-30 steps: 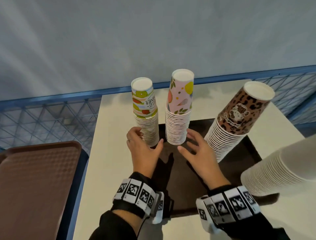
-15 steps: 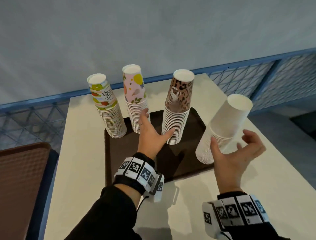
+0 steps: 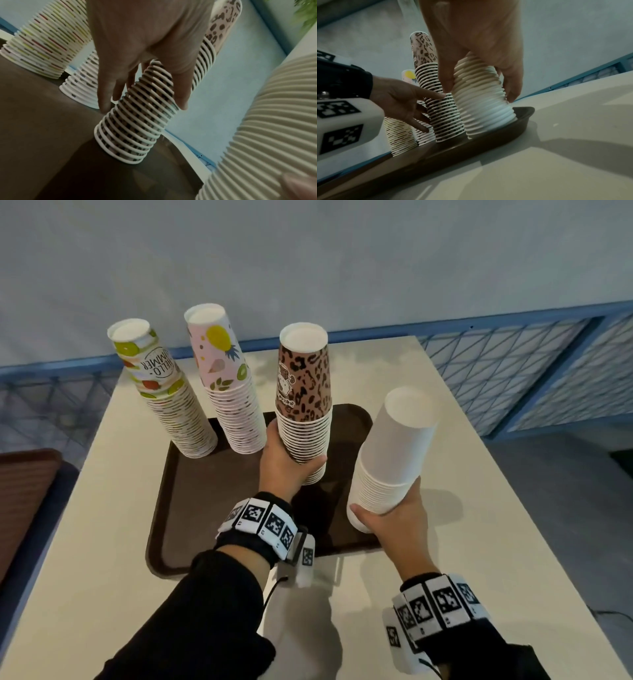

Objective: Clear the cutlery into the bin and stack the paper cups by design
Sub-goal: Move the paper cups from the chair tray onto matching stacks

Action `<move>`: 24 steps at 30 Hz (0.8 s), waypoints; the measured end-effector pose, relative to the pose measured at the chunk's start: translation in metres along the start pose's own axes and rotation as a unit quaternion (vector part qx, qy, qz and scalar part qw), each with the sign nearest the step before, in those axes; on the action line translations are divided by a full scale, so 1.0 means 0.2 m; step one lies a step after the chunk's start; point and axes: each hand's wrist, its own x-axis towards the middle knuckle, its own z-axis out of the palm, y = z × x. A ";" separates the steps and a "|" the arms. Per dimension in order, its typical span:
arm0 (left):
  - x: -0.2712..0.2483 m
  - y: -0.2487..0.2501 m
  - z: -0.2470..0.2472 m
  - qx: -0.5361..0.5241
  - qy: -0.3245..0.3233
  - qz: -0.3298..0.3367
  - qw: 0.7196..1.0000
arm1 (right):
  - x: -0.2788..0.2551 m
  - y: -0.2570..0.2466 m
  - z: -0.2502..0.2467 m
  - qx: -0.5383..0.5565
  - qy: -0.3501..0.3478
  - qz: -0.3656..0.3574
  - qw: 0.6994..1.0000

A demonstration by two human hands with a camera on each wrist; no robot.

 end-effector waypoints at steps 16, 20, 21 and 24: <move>0.16 -0.03 0.07 -0.002 0.038 -0.003 0.999 | 0.57 -0.13 0.14 -0.068 -0.065 -0.084 0.992; 0.25 -0.03 0.08 0.003 0.039 0.000 0.999 | 0.72 -0.16 0.20 -0.072 -0.059 -0.098 0.991; 0.27 -0.03 0.09 0.004 0.041 0.000 0.999 | 0.75 -0.17 0.21 -0.070 -0.060 -0.099 0.991; 0.32 -0.03 0.10 0.007 0.049 0.002 0.999 | 0.83 -0.18 0.23 -0.067 -0.061 -0.100 0.991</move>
